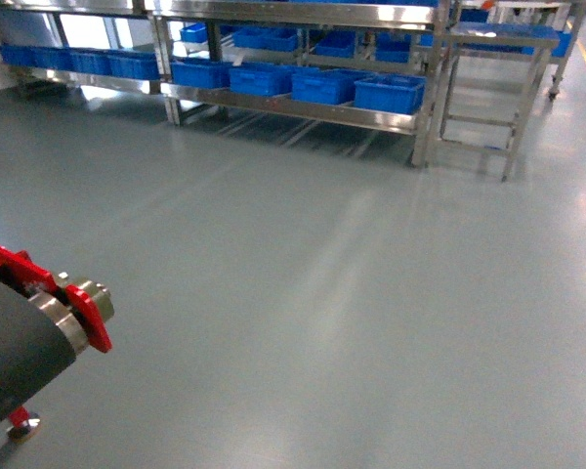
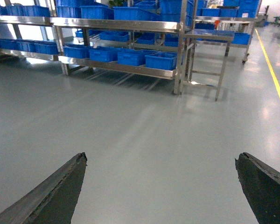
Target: Pick blue part to blue bin on bottom shelf
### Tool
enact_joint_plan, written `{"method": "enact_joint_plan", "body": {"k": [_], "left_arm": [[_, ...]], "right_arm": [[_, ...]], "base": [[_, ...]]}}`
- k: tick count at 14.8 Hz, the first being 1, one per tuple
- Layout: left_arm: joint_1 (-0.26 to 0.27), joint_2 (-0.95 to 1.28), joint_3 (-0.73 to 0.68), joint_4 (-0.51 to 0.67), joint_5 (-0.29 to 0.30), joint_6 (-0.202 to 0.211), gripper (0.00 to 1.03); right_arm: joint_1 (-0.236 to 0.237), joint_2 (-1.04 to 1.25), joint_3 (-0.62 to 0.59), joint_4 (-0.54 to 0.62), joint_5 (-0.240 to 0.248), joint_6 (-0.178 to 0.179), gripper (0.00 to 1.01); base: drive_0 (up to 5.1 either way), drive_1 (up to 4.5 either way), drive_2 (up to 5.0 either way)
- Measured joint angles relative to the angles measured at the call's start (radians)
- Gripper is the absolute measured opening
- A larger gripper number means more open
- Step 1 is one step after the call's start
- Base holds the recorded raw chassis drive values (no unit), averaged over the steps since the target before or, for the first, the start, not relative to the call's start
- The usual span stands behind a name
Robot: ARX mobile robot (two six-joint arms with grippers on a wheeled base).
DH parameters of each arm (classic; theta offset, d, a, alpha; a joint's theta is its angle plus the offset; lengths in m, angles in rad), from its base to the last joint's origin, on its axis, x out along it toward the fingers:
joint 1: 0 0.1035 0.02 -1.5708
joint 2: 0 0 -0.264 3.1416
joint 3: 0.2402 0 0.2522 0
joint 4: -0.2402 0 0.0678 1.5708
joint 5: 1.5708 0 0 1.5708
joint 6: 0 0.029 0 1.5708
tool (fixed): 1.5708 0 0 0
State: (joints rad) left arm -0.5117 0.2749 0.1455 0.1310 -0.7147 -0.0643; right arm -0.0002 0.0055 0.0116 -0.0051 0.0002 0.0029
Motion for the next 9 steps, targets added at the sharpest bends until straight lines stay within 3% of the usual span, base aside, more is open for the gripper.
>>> {"method": "enact_joint_plan", "body": {"k": [9], "left_arm": [[0.000, 0.000, 0.000, 0.000, 0.000, 0.000, 0.44]], "right_arm": [[0.000, 0.000, 0.000, 0.000, 0.000, 0.000, 0.98]], "base": [[-1.6, -1.59, -1.6]]}}
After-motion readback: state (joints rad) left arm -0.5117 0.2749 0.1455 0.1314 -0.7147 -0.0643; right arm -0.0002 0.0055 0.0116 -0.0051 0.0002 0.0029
